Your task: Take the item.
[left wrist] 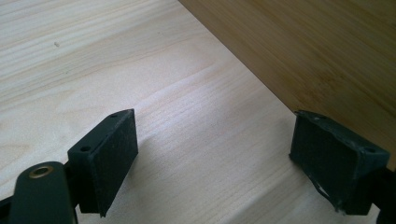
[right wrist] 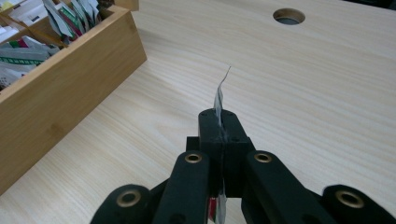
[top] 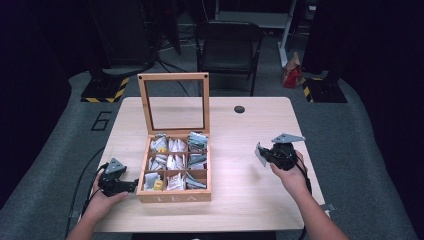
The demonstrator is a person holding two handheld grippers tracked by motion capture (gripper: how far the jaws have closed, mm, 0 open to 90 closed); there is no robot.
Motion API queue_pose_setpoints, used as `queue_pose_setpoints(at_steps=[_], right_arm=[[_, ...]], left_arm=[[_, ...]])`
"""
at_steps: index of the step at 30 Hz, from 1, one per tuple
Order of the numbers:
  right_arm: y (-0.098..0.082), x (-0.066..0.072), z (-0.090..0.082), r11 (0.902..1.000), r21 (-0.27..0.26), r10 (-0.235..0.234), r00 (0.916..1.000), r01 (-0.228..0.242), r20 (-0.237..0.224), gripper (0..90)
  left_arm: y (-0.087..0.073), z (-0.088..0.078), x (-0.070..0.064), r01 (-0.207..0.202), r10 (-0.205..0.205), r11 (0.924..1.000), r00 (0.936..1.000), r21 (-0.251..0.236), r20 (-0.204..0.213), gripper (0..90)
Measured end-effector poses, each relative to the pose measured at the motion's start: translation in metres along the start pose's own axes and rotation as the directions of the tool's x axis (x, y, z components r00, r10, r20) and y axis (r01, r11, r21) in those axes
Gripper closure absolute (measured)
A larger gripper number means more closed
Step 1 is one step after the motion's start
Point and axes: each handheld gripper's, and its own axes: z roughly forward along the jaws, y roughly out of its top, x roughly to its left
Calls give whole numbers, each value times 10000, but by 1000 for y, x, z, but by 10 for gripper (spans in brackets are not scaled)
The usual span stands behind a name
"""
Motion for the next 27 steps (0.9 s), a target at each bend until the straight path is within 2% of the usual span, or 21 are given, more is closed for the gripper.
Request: queue_pose_setpoints(at_steps=[8,15,26,27], right_arm=[[-13,-3,7,9997,144,182,9997,-184,157,898],[-24,-3,14,9996,272,106,9995,-114,292,897],[-32,-3,17,9996,299,-24,9990,11,440,896],[-32,-2,17,9996,272,-29,9983,13,578,896]], left_arm=[[0,0,0,3,-3,10000,10000,0,3,145],[0,0,0,1,-1,10000,10000,0,1,145],[0,0,0,7,-7,10000,10000,-2,0,145],[0,0,0,3,-3,10000,10000,-3,-1,144]])
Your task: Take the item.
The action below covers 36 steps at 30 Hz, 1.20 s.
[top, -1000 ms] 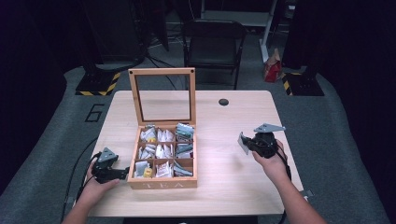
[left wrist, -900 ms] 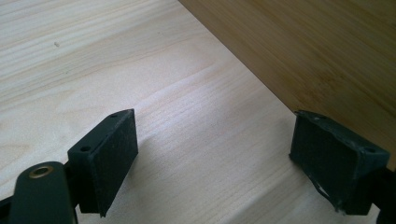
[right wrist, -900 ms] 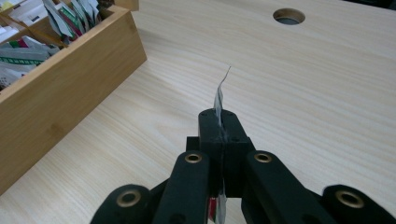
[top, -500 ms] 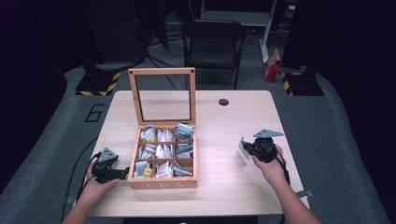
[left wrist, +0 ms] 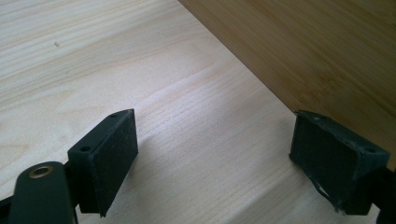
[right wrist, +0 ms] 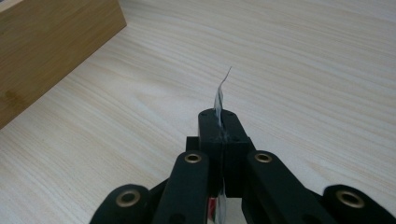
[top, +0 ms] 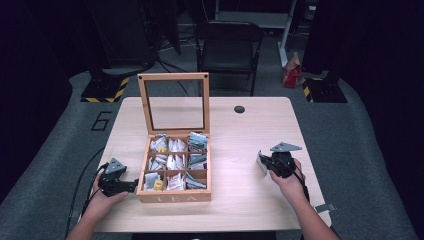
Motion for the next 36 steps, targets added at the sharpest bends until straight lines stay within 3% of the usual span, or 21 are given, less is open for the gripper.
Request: queue_pose_setpoints(at_steps=[5,28,32,36], right_arm=[[-2,1,1,9998,21,-172,9998,172,-97,895],[-4,9,5,9999,105,87,9983,-81,-578,850],[-4,10,5,9999,164,1,9970,12,-769,797],[-2,14,6,9998,141,114,9958,-102,-912,653]], left_arm=[[0,0,0,-1,1,10000,10000,0,-1,144],[0,0,0,4,-4,10000,10000,2,4,145],[0,0,0,4,-4,10000,10000,2,2,145],[0,0,0,-2,2,10000,10000,4,2,144]])
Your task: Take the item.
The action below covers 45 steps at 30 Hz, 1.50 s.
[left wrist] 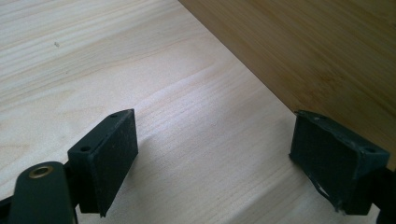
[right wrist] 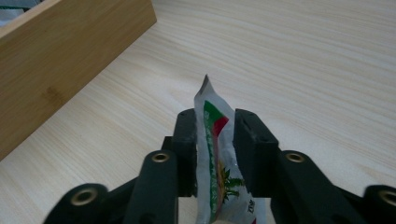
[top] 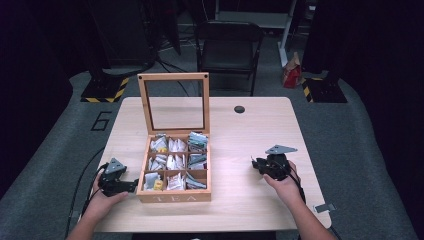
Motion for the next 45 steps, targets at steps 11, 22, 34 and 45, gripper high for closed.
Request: queue_pose_setpoints(at_steps=[11,22,34,45], right_arm=[[6,7,-4,9996,-285,17,9999,-21,-131,532],[10,18,-8,9988,-443,-217,9991,201,-374,506],[7,35,-9,9965,-564,-661,9957,625,-649,487],[-4,50,3,9918,-363,-1248,9900,1226,-656,457]], left_arm=[[0,0,0,-1,1,10000,10000,0,-2,144],[0,0,0,5,-5,10000,10000,-1,0,144],[0,0,0,0,0,10000,10000,0,0,145],[0,0,0,3,-3,10000,10000,-2,0,145]])
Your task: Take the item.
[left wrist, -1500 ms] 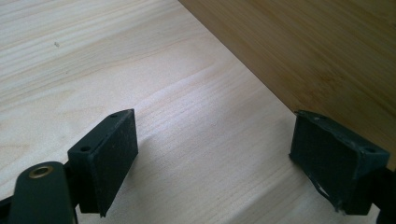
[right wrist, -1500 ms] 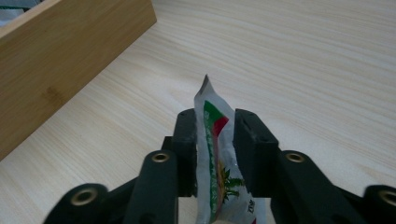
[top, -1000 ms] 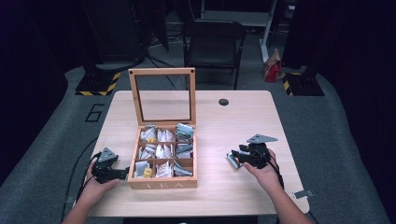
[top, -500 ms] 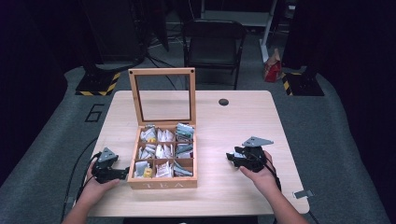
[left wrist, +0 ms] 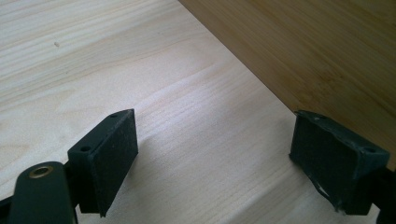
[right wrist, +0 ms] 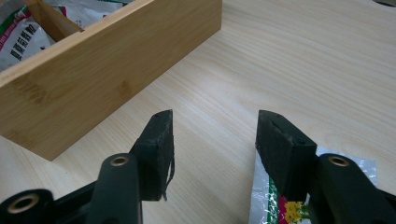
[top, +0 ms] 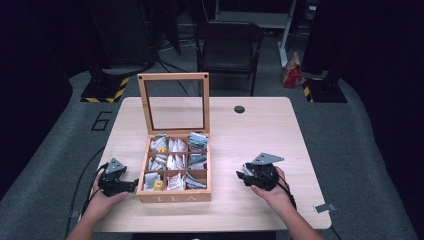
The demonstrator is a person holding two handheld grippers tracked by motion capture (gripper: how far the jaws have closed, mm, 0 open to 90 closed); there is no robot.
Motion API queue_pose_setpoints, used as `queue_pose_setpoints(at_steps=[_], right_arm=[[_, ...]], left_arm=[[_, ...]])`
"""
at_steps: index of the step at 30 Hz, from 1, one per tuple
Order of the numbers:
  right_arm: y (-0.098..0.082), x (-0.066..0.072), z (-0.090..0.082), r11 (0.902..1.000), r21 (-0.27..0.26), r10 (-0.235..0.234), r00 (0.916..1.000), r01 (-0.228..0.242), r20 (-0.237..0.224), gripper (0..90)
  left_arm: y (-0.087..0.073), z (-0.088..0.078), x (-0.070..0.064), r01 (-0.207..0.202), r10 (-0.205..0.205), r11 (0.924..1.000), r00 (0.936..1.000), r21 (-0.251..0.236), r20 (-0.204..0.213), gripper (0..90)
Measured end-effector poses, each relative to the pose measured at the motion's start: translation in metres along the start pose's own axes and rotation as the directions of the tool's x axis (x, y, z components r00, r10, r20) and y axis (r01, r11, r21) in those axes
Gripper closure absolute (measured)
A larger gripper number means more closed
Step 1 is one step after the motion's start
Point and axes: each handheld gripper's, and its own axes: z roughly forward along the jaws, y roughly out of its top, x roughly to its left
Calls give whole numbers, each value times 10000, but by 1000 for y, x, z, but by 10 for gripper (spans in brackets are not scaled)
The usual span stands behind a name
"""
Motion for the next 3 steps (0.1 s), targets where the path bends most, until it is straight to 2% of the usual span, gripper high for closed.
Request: queue_pose_setpoints(at_steps=[2,3], right_arm=[[-1,1,1,10000,13,4,10000,-4,33,456],[-2,1,0,9999,3,-143,9998,143,162,451]], left_arm=[[0,0,0,-4,4,10000,10000,3,0,145],[0,0,0,3,-3,10000,10000,-2,2,145]])
